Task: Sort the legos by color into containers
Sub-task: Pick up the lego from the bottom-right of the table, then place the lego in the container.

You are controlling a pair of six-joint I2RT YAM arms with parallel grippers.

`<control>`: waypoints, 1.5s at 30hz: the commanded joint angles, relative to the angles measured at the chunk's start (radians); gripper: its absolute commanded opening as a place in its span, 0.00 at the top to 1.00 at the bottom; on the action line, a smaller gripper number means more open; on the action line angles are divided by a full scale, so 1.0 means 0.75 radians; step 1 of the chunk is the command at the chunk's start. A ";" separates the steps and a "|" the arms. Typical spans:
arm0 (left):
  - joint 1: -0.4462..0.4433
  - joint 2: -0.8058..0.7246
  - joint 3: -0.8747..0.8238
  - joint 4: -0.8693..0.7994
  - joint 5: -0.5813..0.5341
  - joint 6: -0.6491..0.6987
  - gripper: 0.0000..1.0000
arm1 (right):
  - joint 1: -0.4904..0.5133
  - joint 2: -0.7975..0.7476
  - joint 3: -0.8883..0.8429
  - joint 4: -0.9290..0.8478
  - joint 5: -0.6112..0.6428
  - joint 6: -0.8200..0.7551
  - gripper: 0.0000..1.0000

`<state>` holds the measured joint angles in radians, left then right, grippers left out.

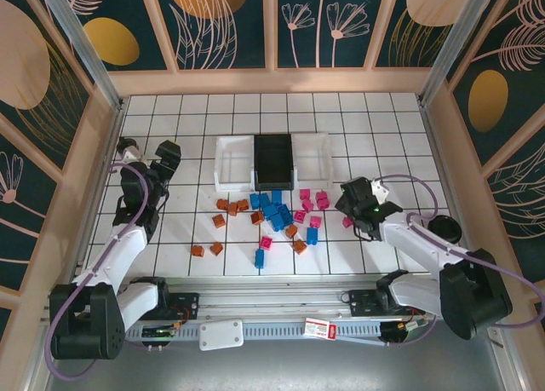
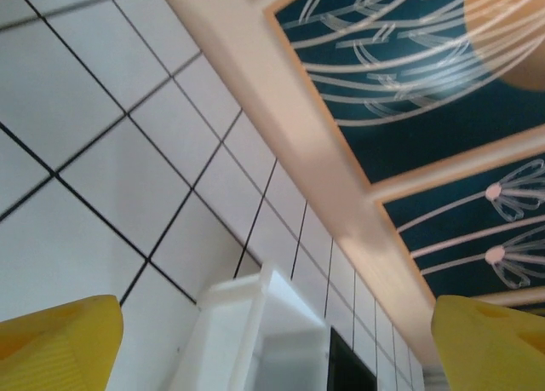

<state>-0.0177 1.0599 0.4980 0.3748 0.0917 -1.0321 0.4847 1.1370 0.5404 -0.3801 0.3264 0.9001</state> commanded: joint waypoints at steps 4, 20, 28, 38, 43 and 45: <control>-0.001 0.055 0.016 -0.119 0.176 0.045 0.10 | 0.039 -0.020 -0.080 -0.079 -0.098 0.063 0.28; -0.057 0.057 0.043 -0.172 0.162 0.111 0.09 | 0.033 0.090 -0.060 0.065 -0.106 -0.062 0.65; -0.126 0.062 0.082 -0.209 0.139 0.129 0.08 | 0.048 0.014 0.065 0.095 -0.157 -0.305 0.79; -0.178 0.000 0.073 -0.266 0.146 0.151 0.07 | 0.070 0.345 0.516 0.280 -0.228 -0.607 0.79; -0.179 -0.059 0.084 -0.392 0.110 0.210 0.06 | 0.056 0.550 0.671 0.342 -0.187 -0.644 0.79; -0.180 -0.062 0.098 -0.456 0.097 0.234 0.06 | 0.046 0.618 0.724 0.343 -0.163 -0.655 0.78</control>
<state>-0.1493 1.0267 0.5385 0.1299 0.1856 -0.9016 0.5293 1.5562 1.0256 -0.1520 0.1638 0.4522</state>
